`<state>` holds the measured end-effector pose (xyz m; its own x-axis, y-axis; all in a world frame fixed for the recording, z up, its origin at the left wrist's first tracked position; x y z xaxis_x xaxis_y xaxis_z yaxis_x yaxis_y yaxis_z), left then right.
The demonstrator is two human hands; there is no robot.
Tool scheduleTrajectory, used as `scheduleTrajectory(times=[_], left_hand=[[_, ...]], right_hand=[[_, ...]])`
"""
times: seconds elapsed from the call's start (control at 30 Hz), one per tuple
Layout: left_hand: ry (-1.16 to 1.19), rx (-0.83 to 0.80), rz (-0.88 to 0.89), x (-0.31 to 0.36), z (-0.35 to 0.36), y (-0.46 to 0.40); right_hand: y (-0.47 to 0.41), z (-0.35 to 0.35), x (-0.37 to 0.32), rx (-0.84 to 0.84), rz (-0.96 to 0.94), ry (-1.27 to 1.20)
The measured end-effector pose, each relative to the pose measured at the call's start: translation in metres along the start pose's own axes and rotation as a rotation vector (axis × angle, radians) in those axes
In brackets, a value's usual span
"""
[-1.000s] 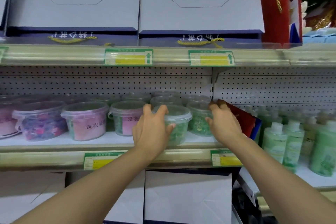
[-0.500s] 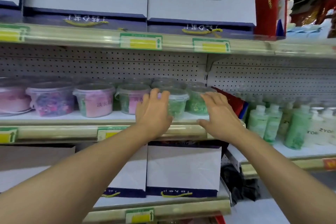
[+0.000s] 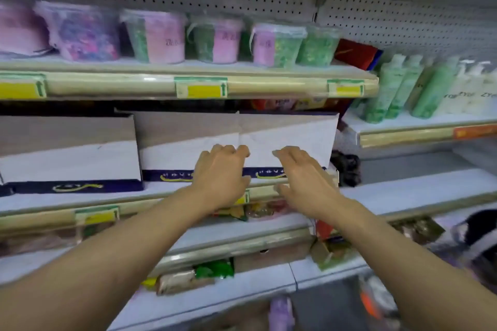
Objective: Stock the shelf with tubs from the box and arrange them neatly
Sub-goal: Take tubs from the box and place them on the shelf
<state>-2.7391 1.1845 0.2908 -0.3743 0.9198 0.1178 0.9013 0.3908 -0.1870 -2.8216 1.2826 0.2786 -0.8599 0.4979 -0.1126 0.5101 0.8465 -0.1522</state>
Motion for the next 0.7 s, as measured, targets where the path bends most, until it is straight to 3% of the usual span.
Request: scheduleTrajectory(times=[0.4,0.53,0.7], left_hand=[[0.166,-0.456,-0.104,-0.033,0.255,0.11],[0.22,-0.634,-0.195,-0.039,0.348,0.156],[0.247,-0.746,-0.314,-0.039,0.453,0.206]], right_hand=[[0.098,0.255,0.024,-0.444,0.186,-0.137],[0.138,0.348,0.046,-0.575,0.271,-0.22],[0.188,0.455,0.07,-0.7,0.34,-0.239]])
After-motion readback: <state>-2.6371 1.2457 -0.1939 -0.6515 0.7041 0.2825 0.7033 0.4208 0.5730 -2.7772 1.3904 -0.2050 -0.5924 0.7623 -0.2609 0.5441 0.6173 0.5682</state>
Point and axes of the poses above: each hand's wrist, its own y-axis away from the middle knuckle, its own z-axis out of the palm, x = y × z, the point moved 8 cm from there along -y, towards the middle knuckle, and after that the axes turned 5 degrees about z, right-handed, at the moved point
